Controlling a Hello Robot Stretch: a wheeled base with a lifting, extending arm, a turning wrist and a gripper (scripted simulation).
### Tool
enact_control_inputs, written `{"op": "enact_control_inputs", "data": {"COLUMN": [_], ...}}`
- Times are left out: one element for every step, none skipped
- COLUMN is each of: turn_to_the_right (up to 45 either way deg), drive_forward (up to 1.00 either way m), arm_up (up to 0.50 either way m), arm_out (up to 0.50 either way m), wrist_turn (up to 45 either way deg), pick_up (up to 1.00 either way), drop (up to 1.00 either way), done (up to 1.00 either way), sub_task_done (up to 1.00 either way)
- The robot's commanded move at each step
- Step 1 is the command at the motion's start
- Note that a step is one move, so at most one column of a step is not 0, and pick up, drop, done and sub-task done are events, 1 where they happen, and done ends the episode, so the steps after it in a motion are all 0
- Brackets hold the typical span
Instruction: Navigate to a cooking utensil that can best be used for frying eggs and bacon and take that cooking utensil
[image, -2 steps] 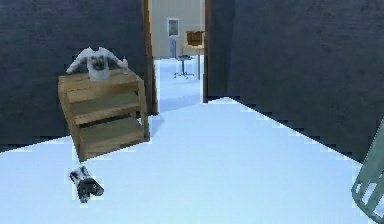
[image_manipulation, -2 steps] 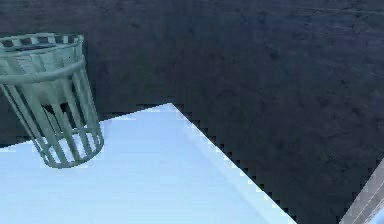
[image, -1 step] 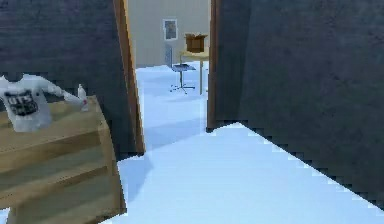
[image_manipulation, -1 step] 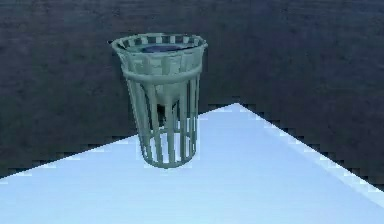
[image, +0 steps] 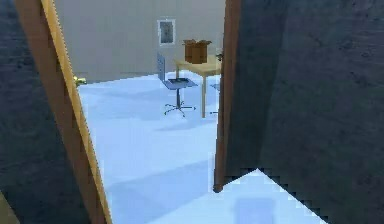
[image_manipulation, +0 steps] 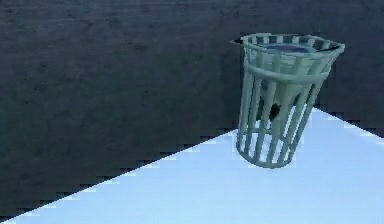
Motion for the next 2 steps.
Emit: {"op": "enact_control_inputs", "data": {"turn_to_the_right": [0.0, -21.0], "drive_forward": [0.80, 0.00], "arm_up": [0.00, 0.00], "arm_out": [0.00, 0.00], "wrist_turn": [0.0, 0.0], "pick_up": [0.00, 0.00], "drop": [0.00, 0.00], "done": [0.00, 0.00], "sub_task_done": [0.00, 0.00]}}
